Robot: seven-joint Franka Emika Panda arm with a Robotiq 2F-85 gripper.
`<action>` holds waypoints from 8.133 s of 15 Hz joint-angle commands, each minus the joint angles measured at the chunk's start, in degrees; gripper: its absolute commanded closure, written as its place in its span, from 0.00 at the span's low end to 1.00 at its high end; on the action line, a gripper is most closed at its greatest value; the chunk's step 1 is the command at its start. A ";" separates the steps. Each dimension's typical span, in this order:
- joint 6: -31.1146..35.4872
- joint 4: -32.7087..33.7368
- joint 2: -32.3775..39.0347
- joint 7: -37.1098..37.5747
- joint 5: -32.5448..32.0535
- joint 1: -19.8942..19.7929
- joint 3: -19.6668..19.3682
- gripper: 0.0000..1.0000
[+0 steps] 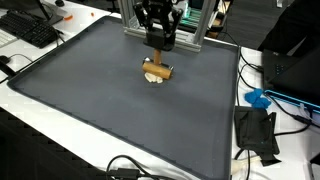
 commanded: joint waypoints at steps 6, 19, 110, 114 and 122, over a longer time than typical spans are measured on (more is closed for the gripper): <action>-5.67 -2.69 -3.11 -9.25 0.51 -1.02 0.46 0.77; 6.29 -5.08 -3.01 -25.86 1.87 -0.81 2.57 0.77; 2.00 -3.16 2.25 -41.13 6.25 -2.98 4.03 0.77; 5.60 -4.11 2.62 -39.65 6.36 -2.69 4.63 0.77; 12.25 -4.29 3.78 -39.20 7.42 -2.74 6.12 0.77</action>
